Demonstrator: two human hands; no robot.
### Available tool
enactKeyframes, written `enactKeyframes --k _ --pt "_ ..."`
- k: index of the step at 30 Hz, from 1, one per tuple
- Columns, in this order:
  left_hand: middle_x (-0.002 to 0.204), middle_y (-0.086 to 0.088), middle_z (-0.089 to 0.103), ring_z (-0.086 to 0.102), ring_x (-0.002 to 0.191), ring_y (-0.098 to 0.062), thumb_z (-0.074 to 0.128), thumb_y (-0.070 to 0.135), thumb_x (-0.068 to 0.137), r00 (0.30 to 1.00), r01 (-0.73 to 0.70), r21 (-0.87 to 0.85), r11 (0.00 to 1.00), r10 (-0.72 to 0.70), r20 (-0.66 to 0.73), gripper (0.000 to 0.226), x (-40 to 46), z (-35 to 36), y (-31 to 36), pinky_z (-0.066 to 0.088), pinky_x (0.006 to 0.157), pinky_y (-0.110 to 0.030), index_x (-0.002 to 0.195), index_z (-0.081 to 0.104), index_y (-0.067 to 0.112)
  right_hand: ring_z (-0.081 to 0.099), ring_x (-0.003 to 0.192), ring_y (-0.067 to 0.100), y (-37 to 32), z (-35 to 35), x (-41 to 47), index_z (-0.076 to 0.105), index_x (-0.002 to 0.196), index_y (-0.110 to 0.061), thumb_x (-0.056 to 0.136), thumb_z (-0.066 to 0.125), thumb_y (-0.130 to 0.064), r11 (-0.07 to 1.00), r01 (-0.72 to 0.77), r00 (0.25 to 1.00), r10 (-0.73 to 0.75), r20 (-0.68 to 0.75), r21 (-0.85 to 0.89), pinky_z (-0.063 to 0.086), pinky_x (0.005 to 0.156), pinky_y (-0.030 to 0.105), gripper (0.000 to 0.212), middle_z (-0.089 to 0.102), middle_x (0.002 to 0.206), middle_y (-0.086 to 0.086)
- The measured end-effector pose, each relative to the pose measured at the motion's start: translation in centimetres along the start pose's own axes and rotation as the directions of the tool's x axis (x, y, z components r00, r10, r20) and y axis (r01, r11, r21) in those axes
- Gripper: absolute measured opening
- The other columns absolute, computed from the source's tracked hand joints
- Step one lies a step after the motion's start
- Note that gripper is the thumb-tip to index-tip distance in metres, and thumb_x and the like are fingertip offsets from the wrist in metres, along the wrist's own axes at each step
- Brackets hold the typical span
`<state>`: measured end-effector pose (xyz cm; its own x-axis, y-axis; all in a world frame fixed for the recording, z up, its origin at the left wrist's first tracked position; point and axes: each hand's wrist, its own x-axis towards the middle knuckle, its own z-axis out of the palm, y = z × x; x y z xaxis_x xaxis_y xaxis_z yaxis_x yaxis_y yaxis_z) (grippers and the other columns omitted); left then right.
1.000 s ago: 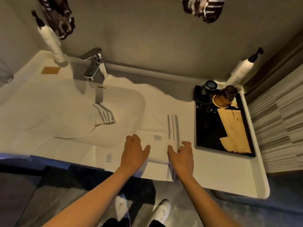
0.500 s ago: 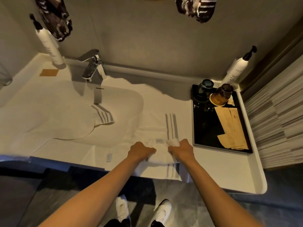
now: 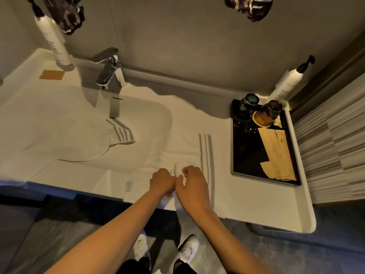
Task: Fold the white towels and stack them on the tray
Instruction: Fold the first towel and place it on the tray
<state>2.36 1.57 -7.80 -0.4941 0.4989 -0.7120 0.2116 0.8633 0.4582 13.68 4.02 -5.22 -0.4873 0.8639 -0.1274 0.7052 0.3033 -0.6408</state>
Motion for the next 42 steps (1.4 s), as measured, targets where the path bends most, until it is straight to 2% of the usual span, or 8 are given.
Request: enactKeyframes --k 4,7,14,17,21,27,33,42 --pt "0.066 -0.016 0.066 0.066 0.071 -0.031 0.064 0.003 0.087 0.979 0.112 -0.449 0.887 -0.022 0.201 0.015 0.3 -1.4 -0.8 0.06 0.084 -0.053 0.072 0.064 0.002 0.059 0.102 0.023 1.0 1.0 -1.1 0.063 0.121 -0.008 0.095 0.039 -0.012 0.991 0.128 0.985 -0.123 0.12 -0.031 0.046 0.083 0.028 0.035 0.064 0.113 0.009" --pt "0.086 -0.018 0.071 0.068 0.081 -0.03 0.066 0.043 0.092 0.918 0.213 -0.624 0.752 0.065 0.391 0.044 -0.3 -2.3 -1.4 0.062 0.08 -0.043 0.1 0.07 0.0 0.056 0.089 0.02 1.4 1.7 -1.2 0.065 0.112 -0.009 0.086 0.04 -0.011 0.984 0.165 0.975 -0.151 0.16 -0.072 0.041 0.073 0.027 0.036 0.065 0.102 0.009" --pt "0.095 -0.022 0.075 0.071 0.085 -0.033 0.069 0.049 0.087 0.986 -0.007 -0.391 0.92 0.071 0.15 0.051 1.4 -0.5 -2.0 0.06 0.086 -0.047 0.092 0.071 -0.002 0.062 0.079 0.011 3.1 -1.5 1.6 0.067 0.105 -0.016 0.088 0.065 -0.019 0.939 -0.131 0.987 0.154 -0.049 0.318 0.045 0.071 0.021 0.017 0.069 0.095 0.003" --pt "0.083 -0.014 0.073 0.069 0.081 -0.031 0.057 0.052 0.094 0.983 -0.165 -0.148 0.975 0.175 0.056 0.047 1.2 -0.1 -2.2 0.056 0.083 -0.04 0.069 0.064 0.013 0.063 0.096 0.018 4.0 -1.9 3.0 0.057 0.123 -0.016 0.083 0.074 -0.04 0.929 -0.312 0.938 0.268 0.218 0.197 0.045 0.079 0.021 0.05 0.066 0.11 0.004" --pt "0.09 -0.008 0.069 0.066 0.087 -0.025 0.063 0.053 0.09 0.937 -0.347 -0.114 0.931 0.341 -0.072 0.038 -0.1 -0.8 -2.3 0.049 0.073 -0.034 0.083 0.059 0.016 0.066 0.102 0.02 2.8 -1.8 2.7 0.06 0.123 -0.012 0.083 0.076 -0.025 0.858 -0.407 0.883 0.281 0.376 0.313 0.052 0.084 0.026 0.045 0.068 0.121 0.008" --pt "0.124 0.018 0.056 0.058 0.111 0.006 0.095 0.033 0.056 0.8 -0.496 -0.474 0.728 0.595 0.077 0.099 -3.9 -4.7 -1.0 0.052 0.089 -0.017 0.137 0.038 0.029 0.067 0.111 0.016 2.1 -6.5 0.6 0.063 0.124 -0.017 0.071 0.08 -0.002 0.692 -0.25 0.93 -0.024 0.367 0.677 0.055 0.089 0.026 0.057 0.073 0.118 0.002" --pt "0.105 0.016 0.075 0.068 0.095 0.004 0.09 0.033 0.068 0.697 -0.682 -0.264 0.682 0.716 0.046 0.05 -4.6 -3.7 2.8 0.053 0.079 -0.014 0.114 0.072 0.029 0.065 0.111 0.014 3.8 -9.8 0.8 0.066 0.114 -0.03 0.071 0.081 0.0 0.779 -0.127 0.974 -0.018 0.226 0.614 0.052 0.094 0.027 0.055 0.072 0.113 -0.006" --pt "0.105 0.004 0.074 0.069 0.098 -0.013 0.085 0.025 0.073 0.664 -0.732 -0.248 0.634 0.745 -0.055 0.043 -0.5 2.5 13.4 0.052 0.082 -0.02 0.113 0.07 0.018 0.066 0.105 0.018 10.3 -15.8 7.7 0.065 0.111 -0.014 0.07 0.087 -0.011 0.862 -0.129 0.991 0.095 0.094 0.49 0.057 0.083 0.027 0.046 0.071 0.109 0.003"
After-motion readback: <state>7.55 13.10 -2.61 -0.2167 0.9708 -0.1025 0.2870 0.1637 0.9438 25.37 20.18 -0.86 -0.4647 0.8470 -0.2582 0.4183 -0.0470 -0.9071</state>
